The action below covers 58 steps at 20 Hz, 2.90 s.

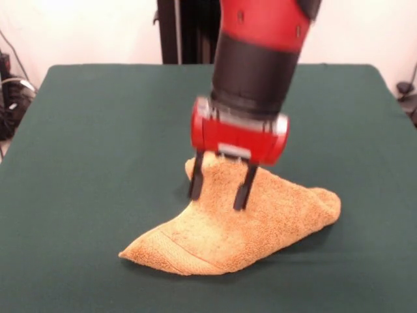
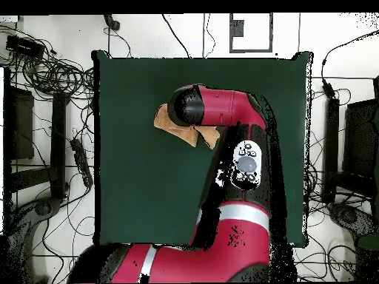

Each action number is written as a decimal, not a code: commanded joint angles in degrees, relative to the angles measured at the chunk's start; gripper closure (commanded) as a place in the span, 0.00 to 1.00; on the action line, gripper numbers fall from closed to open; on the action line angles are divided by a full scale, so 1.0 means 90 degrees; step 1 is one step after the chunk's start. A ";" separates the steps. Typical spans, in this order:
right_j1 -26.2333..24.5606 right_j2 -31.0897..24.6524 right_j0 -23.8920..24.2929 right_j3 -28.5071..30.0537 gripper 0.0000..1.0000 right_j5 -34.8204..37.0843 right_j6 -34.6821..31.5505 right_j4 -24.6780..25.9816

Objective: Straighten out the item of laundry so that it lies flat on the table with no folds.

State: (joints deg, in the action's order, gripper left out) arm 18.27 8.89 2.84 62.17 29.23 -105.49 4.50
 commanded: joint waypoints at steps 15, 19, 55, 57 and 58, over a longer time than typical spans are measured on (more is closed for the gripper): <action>-0.1221 -0.0326 -0.0170 -0.0883 0.00 0.0408 -0.0664 -0.0055; -0.1146 -0.0408 -0.0110 -0.0868 0.00 0.0487 -0.0546 -0.0074; 0.1866 -0.1890 0.0877 0.4342 0.00 -0.0929 0.0282 0.0714; 0.1879 -0.1987 0.0920 0.4494 0.00 -0.0975 0.0211 0.0791; 0.1865 -0.2003 0.0905 0.4569 0.00 -0.1058 0.0110 0.0822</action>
State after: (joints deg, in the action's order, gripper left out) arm 36.99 1.68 11.20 88.97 23.27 -105.49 8.63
